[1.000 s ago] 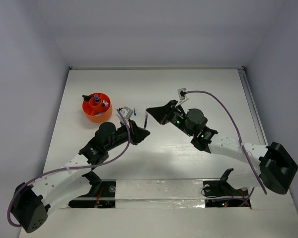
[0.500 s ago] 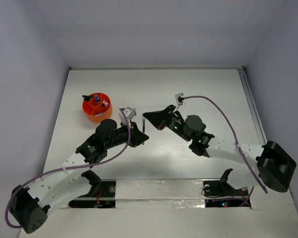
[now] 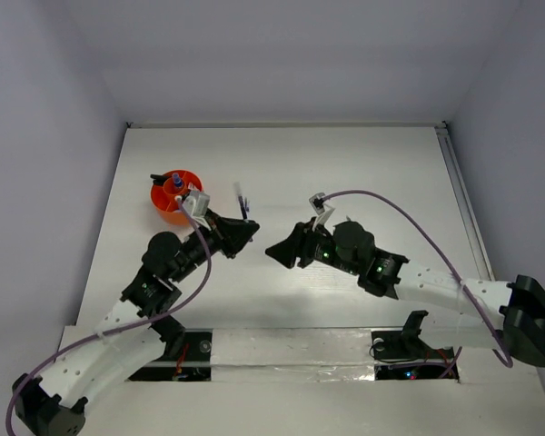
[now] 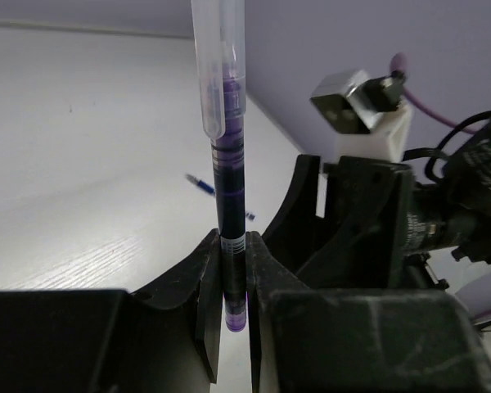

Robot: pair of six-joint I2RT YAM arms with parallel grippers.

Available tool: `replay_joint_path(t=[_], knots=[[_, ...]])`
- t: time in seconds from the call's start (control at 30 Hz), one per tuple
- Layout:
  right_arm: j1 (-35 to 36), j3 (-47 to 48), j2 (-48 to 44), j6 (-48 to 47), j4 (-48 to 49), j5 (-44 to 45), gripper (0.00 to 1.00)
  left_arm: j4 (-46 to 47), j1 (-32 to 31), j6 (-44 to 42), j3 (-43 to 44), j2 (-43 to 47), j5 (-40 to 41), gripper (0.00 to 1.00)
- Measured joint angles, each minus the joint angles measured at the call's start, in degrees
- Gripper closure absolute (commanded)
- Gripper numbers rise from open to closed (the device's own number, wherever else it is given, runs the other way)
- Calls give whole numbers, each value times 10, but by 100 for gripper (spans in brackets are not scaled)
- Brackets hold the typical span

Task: Sort the stationery into containers
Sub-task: Close the pen cap on the pen, then place the pen in the storage box.

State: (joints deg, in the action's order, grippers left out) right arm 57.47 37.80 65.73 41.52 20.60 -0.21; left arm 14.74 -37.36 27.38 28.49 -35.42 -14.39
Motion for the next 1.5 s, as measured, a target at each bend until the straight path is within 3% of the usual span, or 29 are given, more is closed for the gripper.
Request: replay_joint_path(t=[0.07,0.23,0.47,0.7,0.87,1.03,1.1,1.23,1.37,1.5], knots=[[-4,0,-14,-12,-52,-10,32,36,1,11,-18,19,9,100],[-28,33,-40,-57,-131,-46,25,69,1,34,-64,35,8,100],[-103,142,-23,-108,-138,-174,10,65,1,42,-78,42,-27,100],[-121,261,80,-137,-133,-300,9,72,1,46,-78,46,-82,100],[-121,266,119,-140,-134,-342,27,90,1,51,-78,30,-105,100],[-121,270,138,-139,-132,-361,38,101,1,57,-79,16,-116,100],[-121,271,142,-139,-130,-366,51,105,1,57,-79,11,-119,100],[-121,276,151,-133,-124,-374,60,108,1,59,-79,4,-120,100],[-121,279,156,-132,-120,-377,88,108,1,59,-82,3,-117,100],[-120,282,163,-128,-115,-377,96,107,1,60,-83,2,-107,100]])
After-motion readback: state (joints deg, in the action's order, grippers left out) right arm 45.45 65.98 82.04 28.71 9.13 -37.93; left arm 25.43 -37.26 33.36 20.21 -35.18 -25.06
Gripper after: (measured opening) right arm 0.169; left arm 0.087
